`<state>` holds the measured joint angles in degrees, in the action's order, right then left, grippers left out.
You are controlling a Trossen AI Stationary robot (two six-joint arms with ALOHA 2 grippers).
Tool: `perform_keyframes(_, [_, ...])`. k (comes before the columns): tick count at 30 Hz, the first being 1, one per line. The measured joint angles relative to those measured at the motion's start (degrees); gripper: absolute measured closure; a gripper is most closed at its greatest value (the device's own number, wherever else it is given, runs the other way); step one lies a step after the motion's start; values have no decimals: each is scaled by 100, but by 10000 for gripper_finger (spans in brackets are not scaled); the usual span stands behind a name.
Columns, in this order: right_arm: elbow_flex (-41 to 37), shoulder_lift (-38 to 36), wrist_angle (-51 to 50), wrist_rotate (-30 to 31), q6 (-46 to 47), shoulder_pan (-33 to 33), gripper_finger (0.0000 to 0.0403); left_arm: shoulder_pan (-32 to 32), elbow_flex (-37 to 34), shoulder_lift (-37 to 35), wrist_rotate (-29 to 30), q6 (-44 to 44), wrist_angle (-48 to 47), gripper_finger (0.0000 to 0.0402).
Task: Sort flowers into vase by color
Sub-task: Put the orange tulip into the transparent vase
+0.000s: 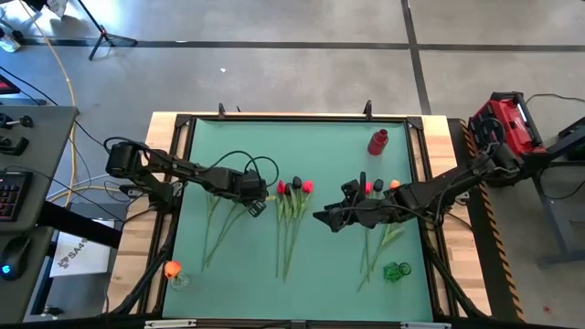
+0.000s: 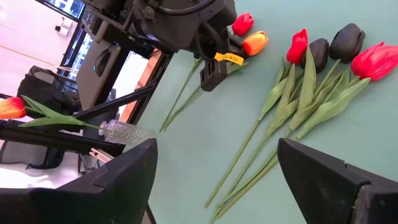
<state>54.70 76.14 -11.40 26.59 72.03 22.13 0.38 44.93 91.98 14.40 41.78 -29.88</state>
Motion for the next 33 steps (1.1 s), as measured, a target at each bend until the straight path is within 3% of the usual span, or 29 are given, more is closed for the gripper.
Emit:
perform_keyframes(8, [0,0,-10,5,-2,16,82,1,394,-334,-142,-113,-116,397])
perform_keyframes(16, [0,0,-44,114,-2,80,82,35,607,-1697,395,-186,-202,400])
perform_keyframes(25, [0,0,-46,195,-44,87,82,37,607,-3211,413,-893,436,401])
perform_keyframes(33, [0,0,-46,195,-46,85,82,35,607,-4027,202,-1704,758,401])
